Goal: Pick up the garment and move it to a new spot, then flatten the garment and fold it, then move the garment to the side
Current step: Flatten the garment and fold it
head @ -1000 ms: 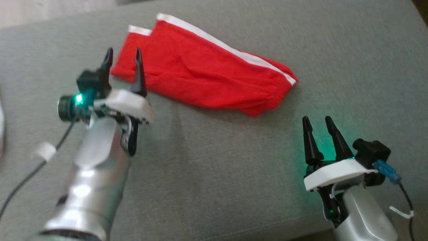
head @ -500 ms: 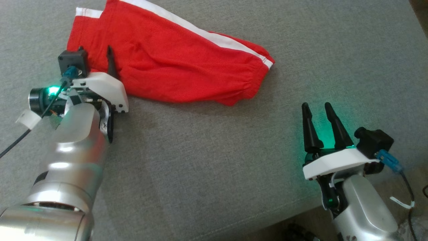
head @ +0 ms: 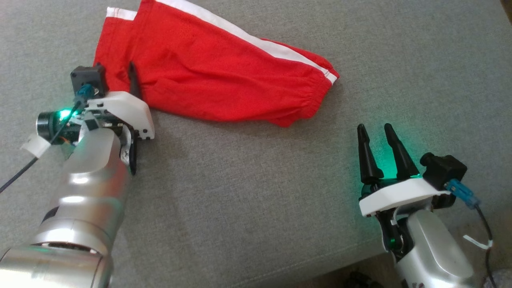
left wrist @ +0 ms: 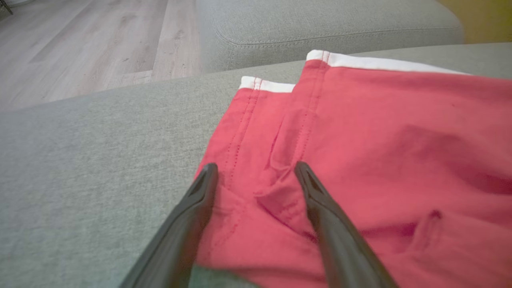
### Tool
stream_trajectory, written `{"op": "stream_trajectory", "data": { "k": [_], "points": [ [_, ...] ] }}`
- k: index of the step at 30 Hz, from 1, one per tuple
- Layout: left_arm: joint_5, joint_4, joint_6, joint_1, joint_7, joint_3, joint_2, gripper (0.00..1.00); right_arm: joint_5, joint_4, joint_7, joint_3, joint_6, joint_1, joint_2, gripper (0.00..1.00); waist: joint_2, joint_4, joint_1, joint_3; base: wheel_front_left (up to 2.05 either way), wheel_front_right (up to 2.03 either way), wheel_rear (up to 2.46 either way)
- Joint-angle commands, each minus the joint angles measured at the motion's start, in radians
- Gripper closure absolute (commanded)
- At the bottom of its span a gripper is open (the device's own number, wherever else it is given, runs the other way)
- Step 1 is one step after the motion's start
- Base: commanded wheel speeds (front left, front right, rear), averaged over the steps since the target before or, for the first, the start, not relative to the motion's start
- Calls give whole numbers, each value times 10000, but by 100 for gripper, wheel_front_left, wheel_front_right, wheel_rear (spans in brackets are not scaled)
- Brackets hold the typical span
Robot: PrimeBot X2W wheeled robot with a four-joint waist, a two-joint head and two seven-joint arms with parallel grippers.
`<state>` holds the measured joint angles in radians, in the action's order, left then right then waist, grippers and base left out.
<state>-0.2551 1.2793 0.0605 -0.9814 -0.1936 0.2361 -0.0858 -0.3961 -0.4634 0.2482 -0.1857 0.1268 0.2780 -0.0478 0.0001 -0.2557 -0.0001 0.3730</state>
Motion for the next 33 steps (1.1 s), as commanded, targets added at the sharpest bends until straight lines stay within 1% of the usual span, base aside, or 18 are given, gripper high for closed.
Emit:
{"op": "stream_trajectory", "data": {
  "k": [1, 3, 4, 5, 6, 7, 8, 13, 16, 20, 23, 28, 33],
  "points": [
    [-24, -19, -43, 148, 122, -40, -239, 0, -26, 191, 135, -243, 39, 191, -24, 0, -1, 13, 1, -11, 0, 0, 0],
    [-8, 9, -30, 209, 217, 32, -212, 0, -30, 137, 135, -255, 39, 189, -24, 0, -1, 13, 1, -35, 0, 0, 0],
    [9, 23, -14, 250, 292, 74, -209, 24, -32, 111, 135, -257, 39, 183, -24, 0, -1, 13, 1, -46, 0, 0, 0],
    [9, 37, -16, 301, 412, 102, -214, 54, -27, 87, 136, -260, 39, 178, -24, 0, -1, 12, 1, -58, 0, 0, 0],
    [1, 48, -9, 348, 505, 120, -221, 64, -29, 66, 136, -261, 39, 171, -24, 0, -1, 13, 1, -73, 0, 0, 0],
    [14, 56, -12, 389, 561, 158, -239, 94, -36, 50, 136, -265, 39, 157, -24, 0, -1, 16, 1, -90, 0, 0, 0],
    [-15, 67, -39, 481, 586, 183, -239, 100, -50, 12, 136, -258, 39, 127, -24, 0, -1, 47, 1, -147, 0, 0, 0],
    [-331, -17, 139, 699, -210, -77, -225, 100, -52, -65, 136, -207, 39, 14, -24, 0, -1, 258, 1, -436, 0, 0, 0],
    [-632, -182, 76, 1020, -528, -329, -155, 100, -21, -117, 136, -127, 39, -126, -24, 0, -1, 511, 1, -771, 0, 0, 0],
    [-1131, -612, -63, 1711, -665, -771, 13, 100, -22, -252, 136, -84, 39, -346, -24, 0, -1, 856, 1, -1319, 0, 0, 0],
    [-1367, -1664, -25, 2531, -676, -1170, 111, 100, -17, -329, 136, -4, 39, -560, -24, 0, -1, 1137, 1, -1758, 0, 0, 0],
    [-1378, -3139, 24, 4238, -679, -1608, 241, 100, 32, -420, 136, 266, 39, -966, -24, 0, -1, 1509, 1, -2474, 0, 0, 0],
    [-1183, -4688, 133, 5676, -680, -1961, 324, 100, 61, -490, 136, 397, 39, -1263, -24, 0, -1, 1646, 1, -2858, 0, 0, 0]
  ]
}}
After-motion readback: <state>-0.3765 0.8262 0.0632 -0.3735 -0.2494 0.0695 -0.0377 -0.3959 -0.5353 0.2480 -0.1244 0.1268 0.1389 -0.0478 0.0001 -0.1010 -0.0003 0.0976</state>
